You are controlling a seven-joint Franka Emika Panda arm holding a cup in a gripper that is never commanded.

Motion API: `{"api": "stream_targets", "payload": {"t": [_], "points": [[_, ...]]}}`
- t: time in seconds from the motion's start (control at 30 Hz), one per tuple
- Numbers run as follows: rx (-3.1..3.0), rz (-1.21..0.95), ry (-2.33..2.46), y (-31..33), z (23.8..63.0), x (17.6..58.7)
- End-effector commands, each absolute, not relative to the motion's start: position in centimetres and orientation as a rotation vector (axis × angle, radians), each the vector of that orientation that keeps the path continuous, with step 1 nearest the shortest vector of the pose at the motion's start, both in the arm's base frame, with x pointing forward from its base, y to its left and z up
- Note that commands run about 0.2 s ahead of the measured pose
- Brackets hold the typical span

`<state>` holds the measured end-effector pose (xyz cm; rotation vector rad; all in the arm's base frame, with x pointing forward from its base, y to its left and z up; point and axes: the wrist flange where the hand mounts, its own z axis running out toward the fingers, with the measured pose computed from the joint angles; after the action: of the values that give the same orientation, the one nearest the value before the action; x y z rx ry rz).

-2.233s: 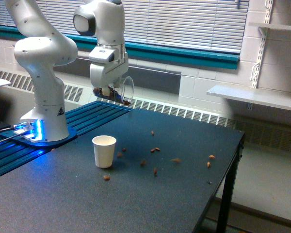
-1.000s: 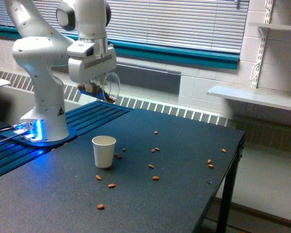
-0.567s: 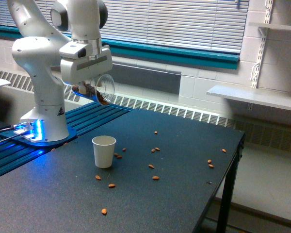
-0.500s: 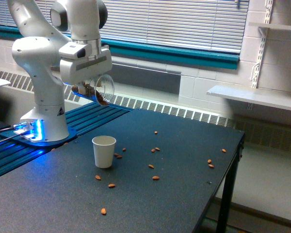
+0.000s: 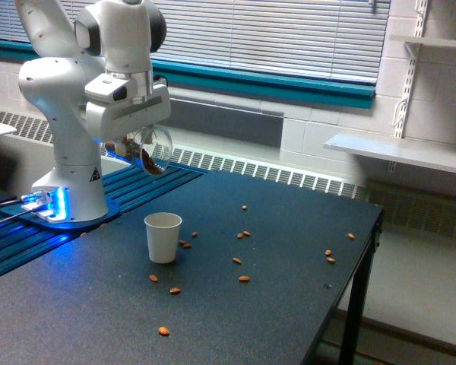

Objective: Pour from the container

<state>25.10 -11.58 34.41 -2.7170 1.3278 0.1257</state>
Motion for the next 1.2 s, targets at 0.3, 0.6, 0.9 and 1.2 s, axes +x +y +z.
{"api": "stream_targets", "payload": {"t": [0.3, 0.6, 0.9, 1.2], "points": [[-2.727, 0.202, 1.345, -11.9, 31.8, 24.5], [-2.734, 0.218, 1.345, -11.7, 31.0, 24.8], [-2.75, 0.246, 1.334, -11.3, 30.6, 24.9], [-2.75, 0.247, 1.328, -11.1, 30.4, 25.1]]}}
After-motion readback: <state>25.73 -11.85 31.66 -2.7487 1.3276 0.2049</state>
